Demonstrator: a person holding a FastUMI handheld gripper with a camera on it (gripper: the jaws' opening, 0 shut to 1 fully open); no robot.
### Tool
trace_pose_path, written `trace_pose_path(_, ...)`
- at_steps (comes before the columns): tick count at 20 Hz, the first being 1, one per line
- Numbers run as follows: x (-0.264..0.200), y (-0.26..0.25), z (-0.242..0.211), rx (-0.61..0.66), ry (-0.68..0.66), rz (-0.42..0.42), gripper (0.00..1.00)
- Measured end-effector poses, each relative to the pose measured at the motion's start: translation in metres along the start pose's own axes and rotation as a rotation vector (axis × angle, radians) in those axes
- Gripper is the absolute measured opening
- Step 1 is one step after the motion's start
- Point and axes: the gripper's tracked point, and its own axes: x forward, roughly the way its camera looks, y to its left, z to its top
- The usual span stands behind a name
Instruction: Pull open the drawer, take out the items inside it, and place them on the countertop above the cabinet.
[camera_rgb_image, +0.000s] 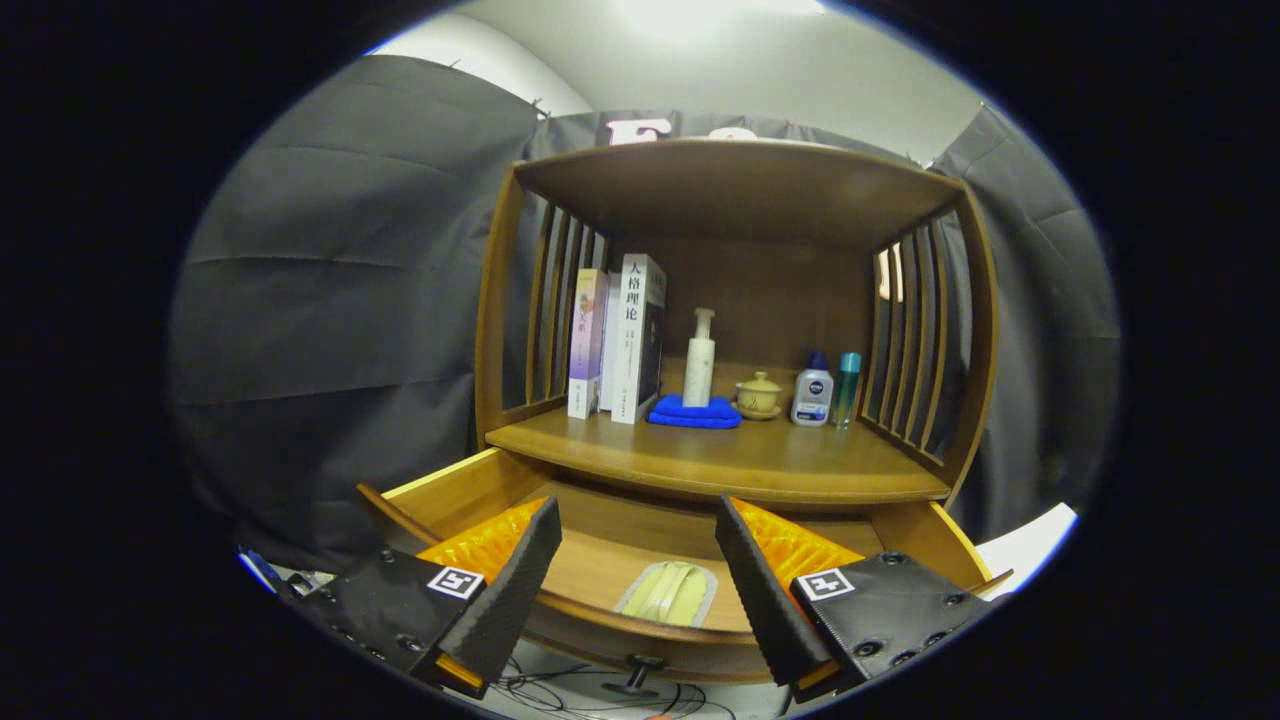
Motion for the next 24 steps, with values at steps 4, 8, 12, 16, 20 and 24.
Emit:
trace_pose_path(4,0.032,-0.007,-0.014,0.056,0.176,0.035,0.98)
trace_pose_path(8,0.052,-0.011,-0.046,0.122,0.393,0.082,0.98)
trace_pose_path(12,0.066,-0.016,-0.077,0.166,0.564,0.097,0.96)
trace_pose_path(16,0.070,-0.014,-0.104,0.214,0.715,0.110,0.95)
trace_pose_path(20,0.074,-0.012,-0.123,0.282,0.792,0.102,0.93)
trace_pose_path(24,0.075,-0.018,-0.128,0.258,0.804,0.092,0.70)
